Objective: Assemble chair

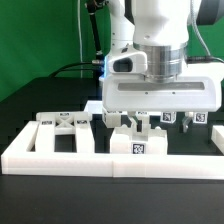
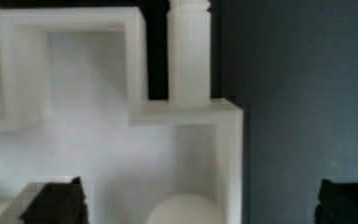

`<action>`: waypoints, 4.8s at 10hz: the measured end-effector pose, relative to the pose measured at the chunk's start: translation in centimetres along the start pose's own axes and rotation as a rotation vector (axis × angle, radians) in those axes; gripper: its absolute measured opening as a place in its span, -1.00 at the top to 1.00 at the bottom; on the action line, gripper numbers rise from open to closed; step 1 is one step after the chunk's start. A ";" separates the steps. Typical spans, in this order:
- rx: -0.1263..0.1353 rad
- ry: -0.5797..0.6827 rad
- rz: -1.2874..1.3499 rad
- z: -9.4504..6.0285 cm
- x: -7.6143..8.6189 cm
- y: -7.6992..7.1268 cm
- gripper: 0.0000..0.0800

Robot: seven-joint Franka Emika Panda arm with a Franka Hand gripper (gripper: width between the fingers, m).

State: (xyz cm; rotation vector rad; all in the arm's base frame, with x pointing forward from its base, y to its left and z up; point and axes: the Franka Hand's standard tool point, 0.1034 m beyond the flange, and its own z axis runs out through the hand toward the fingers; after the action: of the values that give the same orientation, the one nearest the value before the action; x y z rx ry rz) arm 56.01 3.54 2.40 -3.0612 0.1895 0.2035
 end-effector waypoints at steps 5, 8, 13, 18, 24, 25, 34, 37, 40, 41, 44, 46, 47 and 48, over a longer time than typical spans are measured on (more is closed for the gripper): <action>-0.001 -0.006 -0.016 1.1 0.1 0.2 -0.22; -0.001 -0.006 -0.016 1.1 0.1 0.2 0.64; -0.001 -0.005 -0.016 1.1 0.2 0.2 0.91; -0.002 -0.004 -0.072 1.2 0.3 -2.3 0.91; 0.002 0.033 -0.116 0.9 2.4 -7.1 0.91; 0.004 0.038 -0.114 0.8 2.9 -8.0 0.91; -0.012 0.034 -0.076 -0.1 3.9 -7.9 -0.05; -0.004 0.042 -0.053 -3.6 3.5 -6.9 -0.58; -0.006 0.041 -0.073 -5.9 0.7 -4.8 -0.62; -0.010 0.035 -0.076 -6.0 -0.9 -3.6 -0.62; -0.032 0.011 -0.040 -4.6 -4.2 0.4 -0.62; -0.036 0.013 -0.048 -4.3 -4.3 1.0 -0.62; -0.036 0.013 -0.049 -4.3 -4.3 1.0 -0.62; -0.035 0.011 -0.048 -4.2 -4.3 1.2 -0.62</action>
Offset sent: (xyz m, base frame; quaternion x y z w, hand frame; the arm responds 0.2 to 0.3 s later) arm 0.0000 0.0000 0.0000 0.0000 0.0000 0.0000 1.0000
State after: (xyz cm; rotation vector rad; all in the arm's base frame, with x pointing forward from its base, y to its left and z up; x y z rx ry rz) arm 52.16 2.54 7.10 -3.0979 0.1145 0.1888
